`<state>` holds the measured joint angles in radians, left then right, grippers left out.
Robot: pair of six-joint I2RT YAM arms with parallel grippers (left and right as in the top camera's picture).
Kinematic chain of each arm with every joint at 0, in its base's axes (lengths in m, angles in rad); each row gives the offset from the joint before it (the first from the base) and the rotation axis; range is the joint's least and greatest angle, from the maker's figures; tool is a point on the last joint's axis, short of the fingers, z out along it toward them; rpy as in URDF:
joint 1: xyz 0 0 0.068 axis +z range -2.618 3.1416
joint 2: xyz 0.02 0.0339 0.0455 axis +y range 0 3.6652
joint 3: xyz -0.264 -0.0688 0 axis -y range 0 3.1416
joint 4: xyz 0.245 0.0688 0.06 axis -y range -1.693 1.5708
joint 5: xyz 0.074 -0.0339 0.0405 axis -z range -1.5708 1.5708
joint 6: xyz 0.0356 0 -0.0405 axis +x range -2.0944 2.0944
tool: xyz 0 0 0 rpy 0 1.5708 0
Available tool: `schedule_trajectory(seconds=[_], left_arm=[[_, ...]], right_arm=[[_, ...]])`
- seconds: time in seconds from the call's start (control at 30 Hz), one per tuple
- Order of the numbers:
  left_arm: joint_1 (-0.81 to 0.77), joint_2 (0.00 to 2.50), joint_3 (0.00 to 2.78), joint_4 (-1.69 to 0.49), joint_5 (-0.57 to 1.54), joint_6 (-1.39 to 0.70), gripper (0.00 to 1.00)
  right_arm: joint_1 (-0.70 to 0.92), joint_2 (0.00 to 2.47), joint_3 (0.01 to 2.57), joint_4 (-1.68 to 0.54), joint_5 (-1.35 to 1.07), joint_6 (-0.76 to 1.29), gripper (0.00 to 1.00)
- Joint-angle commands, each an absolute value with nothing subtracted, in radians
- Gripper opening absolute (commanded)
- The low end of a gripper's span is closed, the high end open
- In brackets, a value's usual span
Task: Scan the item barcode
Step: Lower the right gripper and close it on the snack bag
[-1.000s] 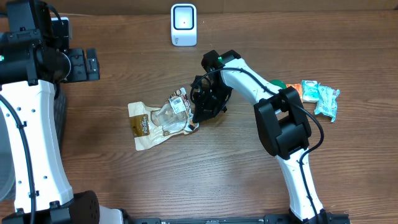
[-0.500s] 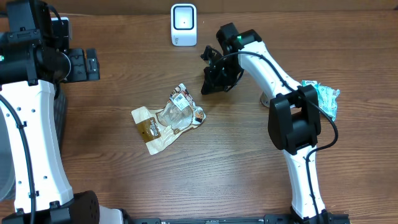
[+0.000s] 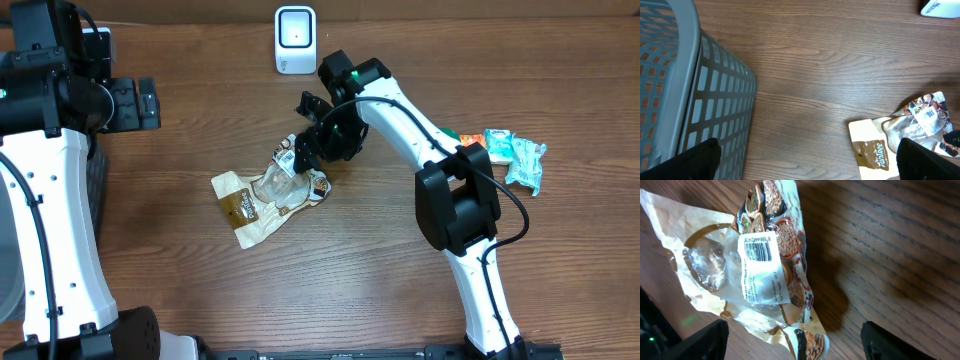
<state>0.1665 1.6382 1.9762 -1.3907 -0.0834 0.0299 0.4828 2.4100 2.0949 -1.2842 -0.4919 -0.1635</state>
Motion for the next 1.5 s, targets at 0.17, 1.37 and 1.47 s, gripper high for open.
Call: schedule_trajectory(seconds=[0.17,1.37,1.47], left_arm=[[0.175,1.631,1.983,-1.387,-0.085,0.046,1.0],[0.175,1.631,1.983,-1.387,-0.085,0.046,0.99],[0.175,1.631,1.983,-1.387,-0.086,0.046,1.0]], right_arm=[[0.505,2.423,2.109,-1.291,-0.463,-0.207,0.64],[0.522,2.453,2.094,-1.155,-0.502,-0.187,0.47],[0.517,2.453,2.094,-1.165,-0.501,-0.184,0.44]])
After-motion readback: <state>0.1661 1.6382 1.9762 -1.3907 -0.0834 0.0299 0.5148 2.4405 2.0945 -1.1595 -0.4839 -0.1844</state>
